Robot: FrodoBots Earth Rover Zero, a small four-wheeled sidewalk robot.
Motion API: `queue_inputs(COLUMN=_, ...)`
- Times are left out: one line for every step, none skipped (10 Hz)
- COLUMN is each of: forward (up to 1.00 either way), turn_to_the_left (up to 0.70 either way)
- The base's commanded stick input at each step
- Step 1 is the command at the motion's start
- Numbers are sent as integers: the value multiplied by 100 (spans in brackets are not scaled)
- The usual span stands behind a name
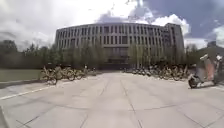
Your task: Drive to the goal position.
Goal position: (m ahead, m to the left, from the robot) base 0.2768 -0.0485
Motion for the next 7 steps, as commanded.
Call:
queue_inputs(forward=70, turn_to_the_left=3)
queue_inputs(forward=70, turn_to_the_left=3)
queue_inputs(forward=70, turn_to_the_left=3)
queue_inputs(forward=70, turn_to_the_left=3)
queue_inputs(forward=70, turn_to_the_left=3)
queue_inputs(forward=70, turn_to_the_left=3)
queue_inputs(forward=70, turn_to_the_left=3)
